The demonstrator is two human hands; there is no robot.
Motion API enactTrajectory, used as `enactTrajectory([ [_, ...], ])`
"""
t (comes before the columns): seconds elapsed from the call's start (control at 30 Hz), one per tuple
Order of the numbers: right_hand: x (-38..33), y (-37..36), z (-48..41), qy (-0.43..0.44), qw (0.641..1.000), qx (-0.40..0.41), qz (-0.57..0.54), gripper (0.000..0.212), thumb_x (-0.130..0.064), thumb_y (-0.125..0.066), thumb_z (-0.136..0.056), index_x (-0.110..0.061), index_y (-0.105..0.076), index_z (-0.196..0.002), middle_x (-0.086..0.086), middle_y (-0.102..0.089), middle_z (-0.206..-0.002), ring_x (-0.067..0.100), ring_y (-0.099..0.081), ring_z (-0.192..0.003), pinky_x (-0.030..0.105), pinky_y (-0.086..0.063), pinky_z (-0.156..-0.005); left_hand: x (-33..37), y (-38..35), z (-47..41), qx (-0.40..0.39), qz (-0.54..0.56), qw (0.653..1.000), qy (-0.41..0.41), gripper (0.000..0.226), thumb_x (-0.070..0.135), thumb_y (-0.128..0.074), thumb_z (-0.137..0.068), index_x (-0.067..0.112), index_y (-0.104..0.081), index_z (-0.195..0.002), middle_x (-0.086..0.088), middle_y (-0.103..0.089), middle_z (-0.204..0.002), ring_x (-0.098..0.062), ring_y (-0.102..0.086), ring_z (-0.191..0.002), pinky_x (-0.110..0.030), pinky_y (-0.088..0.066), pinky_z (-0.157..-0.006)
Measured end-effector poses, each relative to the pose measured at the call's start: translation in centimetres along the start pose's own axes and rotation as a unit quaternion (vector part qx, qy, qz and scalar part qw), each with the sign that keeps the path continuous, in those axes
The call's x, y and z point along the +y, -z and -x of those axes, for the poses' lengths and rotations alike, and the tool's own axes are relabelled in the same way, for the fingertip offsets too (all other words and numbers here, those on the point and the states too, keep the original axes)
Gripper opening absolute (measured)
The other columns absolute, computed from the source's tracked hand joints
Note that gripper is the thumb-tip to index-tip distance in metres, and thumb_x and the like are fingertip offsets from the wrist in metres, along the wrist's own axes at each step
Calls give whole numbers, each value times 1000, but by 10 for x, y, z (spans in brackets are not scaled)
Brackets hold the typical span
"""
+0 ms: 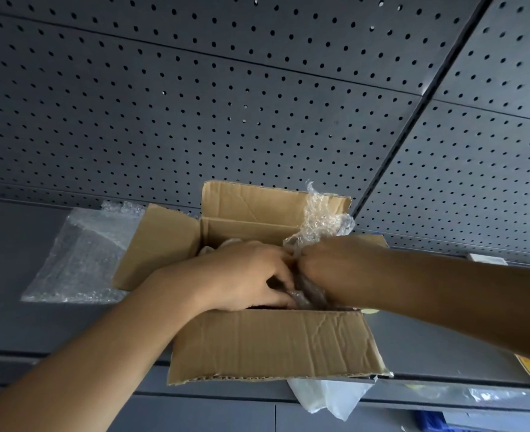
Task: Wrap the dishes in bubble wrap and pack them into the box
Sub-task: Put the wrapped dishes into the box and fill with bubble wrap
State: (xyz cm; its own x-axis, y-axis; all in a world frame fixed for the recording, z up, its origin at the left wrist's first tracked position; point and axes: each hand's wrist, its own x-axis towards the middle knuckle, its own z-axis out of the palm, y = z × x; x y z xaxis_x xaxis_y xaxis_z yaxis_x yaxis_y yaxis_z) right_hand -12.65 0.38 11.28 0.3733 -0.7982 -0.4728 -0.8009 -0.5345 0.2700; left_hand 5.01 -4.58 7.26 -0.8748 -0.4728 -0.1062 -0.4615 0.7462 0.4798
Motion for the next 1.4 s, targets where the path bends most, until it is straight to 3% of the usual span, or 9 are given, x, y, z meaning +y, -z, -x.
enactTrajectory([
  [0.2,-1,-1,12,-44,999,9,-6,18,-17,-57,-95,-22,-65,-111,-3,-67,-109,14,-59,-85,24,-40,-54,-1,2,-2,-4,-8,1000,4,28,58,-63,-91,41,-75,-109,24,-55,-141,-8,-47,-136,-45,-39,-112],
  [0.4,26,31,54,-40,992,118,-29,52,-43,-68,-89,-43,-50,-138,-16,-37,-147,8,-38,-133,28,-42,-102,1,5,-4,-24,-26,999,8,28,58,-63,-92,38,-75,-106,21,-54,-142,-7,-42,-140,-44,-35,-115],
  [0.57,41,26,40,-49,993,58,-91,89,-48,-77,-79,-47,-27,-153,-28,-25,-153,3,-39,-136,18,-35,-92,-7,1,-6,-8,-13,1000,-9,46,76,-52,-79,40,-73,-99,26,-59,-128,-2,-47,-132,-43,-41,-109],
  [0.73,38,24,35,-65,993,19,-99,71,-50,-74,-82,-36,-43,-145,-20,-44,-141,4,-47,-118,23,-42,-92,-3,2,-6,-16,2,1000,7,33,64,-64,-86,37,-76,-101,28,-57,-133,-3,-49,-127,-41,-41,-108],
  [0.87,23,24,38,-25,997,-43,-58,43,-45,-62,-94,-28,-56,-133,-16,-53,-91,2,-43,-74,22,-39,-64,0,4,-4,-18,11,1000,15,30,60,-65,-89,35,-76,-102,25,-62,-121,-5,-55,-114,-40,-47,-100],
  [0.97,19,31,33,-18,994,-107,-21,36,-38,-57,-97,-27,-60,-131,-7,-62,-101,8,-48,-78,24,-38,-63,-2,3,-4,-19,12,999,38,29,64,-65,-87,41,-74,-102,24,-63,-120,-6,-56,-112,-41,-49,-97],
  [1.07,10,28,20,-1,991,-125,54,13,-26,-55,-99,-17,-63,-93,-3,-55,-75,13,-47,-61,26,-35,-49,-2,2,-4,-9,19,999,31,26,64,-64,-87,44,-73,-101,27,-61,-125,-6,-56,-115,-42,-49,-98],
  [1.23,13,9,13,19,994,-78,70,34,-15,-58,-94,-19,-44,-63,-3,-47,-63,20,-51,-64,31,-47,-59,3,2,-2,-9,21,998,54,26,62,-66,-87,43,-74,-103,33,-32,-156,-8,-36,-144,-45,-36,-114],
  [1.4,15,-23,8,17,996,-40,73,14,-12,-55,-94,-16,-62,-82,1,-66,-84,23,-64,-76,28,-40,-49,6,6,-4,-22,4,998,53,26,57,-66,-90,38,-75,-104,26,-31,-160,-10,-34,-146,-45,-33,-117],
])
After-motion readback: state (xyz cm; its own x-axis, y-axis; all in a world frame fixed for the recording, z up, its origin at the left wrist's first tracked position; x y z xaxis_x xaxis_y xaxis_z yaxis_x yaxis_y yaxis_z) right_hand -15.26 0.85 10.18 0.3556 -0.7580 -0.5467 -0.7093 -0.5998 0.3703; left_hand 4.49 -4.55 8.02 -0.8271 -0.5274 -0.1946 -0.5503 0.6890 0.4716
